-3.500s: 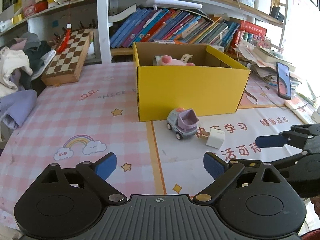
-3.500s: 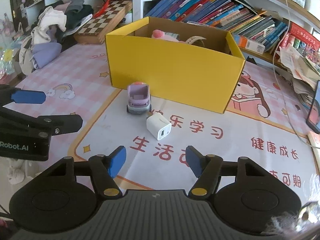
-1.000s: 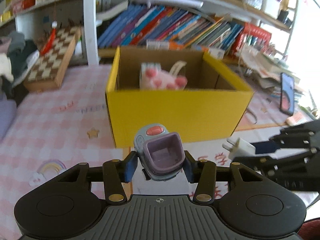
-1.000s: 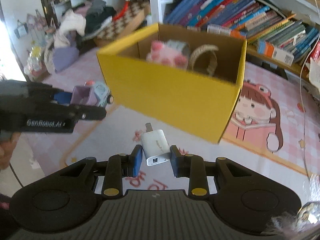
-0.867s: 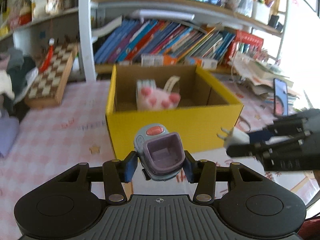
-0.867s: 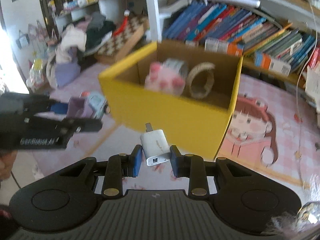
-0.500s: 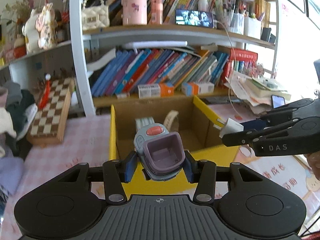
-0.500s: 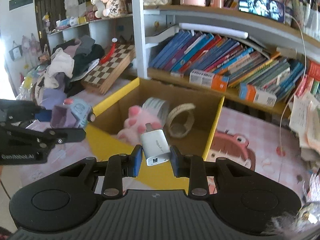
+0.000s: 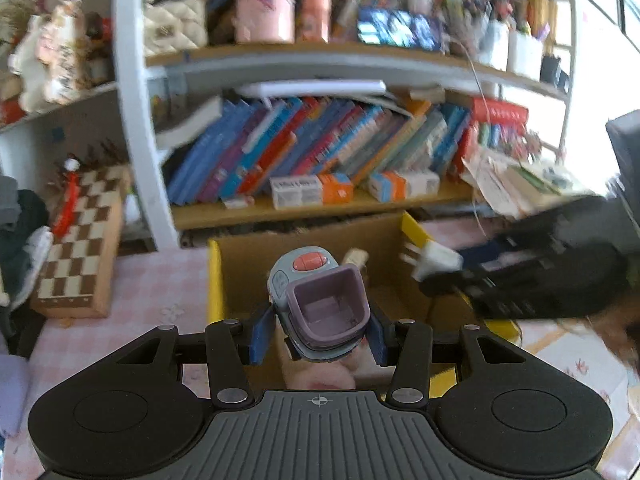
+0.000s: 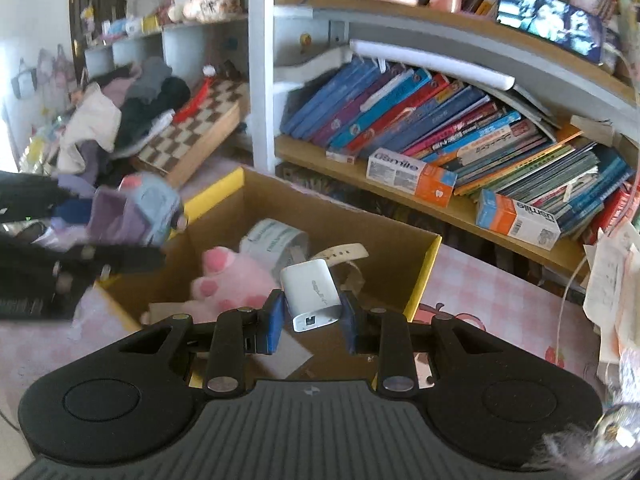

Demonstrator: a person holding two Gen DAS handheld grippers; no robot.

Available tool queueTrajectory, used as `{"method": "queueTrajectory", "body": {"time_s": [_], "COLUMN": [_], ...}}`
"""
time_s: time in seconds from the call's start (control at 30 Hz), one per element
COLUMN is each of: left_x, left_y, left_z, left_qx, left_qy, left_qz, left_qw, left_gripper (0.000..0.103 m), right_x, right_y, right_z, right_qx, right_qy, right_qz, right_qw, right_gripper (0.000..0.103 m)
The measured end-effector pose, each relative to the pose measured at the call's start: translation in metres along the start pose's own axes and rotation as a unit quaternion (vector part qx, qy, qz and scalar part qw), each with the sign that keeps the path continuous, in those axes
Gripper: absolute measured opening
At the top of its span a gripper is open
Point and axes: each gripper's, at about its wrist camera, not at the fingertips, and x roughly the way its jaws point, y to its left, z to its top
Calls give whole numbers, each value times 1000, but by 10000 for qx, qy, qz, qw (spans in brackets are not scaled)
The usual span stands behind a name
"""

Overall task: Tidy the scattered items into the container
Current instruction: 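Carry the toy car with the left tool while the right tool carries the charger to the box, then open the right tool to drop the charger while the left tool drops the toy car into the box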

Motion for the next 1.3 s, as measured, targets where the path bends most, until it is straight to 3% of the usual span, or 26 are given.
{"method": "queueTrajectory", "body": {"time_s": [0.13, 0.27, 0.43, 0.67, 0.83, 1.3], "left_x": [21, 40, 67, 78, 93, 134], "left_y": [-11, -15, -10, -14, -24, -50], "left_z": [1, 8, 12, 12, 13, 17], "left_qx": [159, 64, -126, 57, 316, 464], "left_qy": [293, 563, 979, 1251, 1455, 1863], "left_qz": [-240, -591, -728, -988, -1171, -1349], "left_qw": [9992, 9966, 9925, 9872, 9819, 9721], "left_gripper": [46, 46, 46, 46, 46, 46], "right_x": [32, 70, 113, 137, 145, 174], "right_y": [-13, -14, -18, -34, -29, -23], "right_z": [10, 20, 29, 48, 60, 59], "right_qx": [65, -446, -997, -1231, -1349, -1393], "right_qy": [514, 1111, 1831, 2035, 1988, 2077], "right_qz": [104, 61, 189, 244, 511, 688], "right_qw": [9986, 9928, 9778, 9710, 9694, 9658], "right_gripper": [28, 28, 28, 24, 24, 24]}}
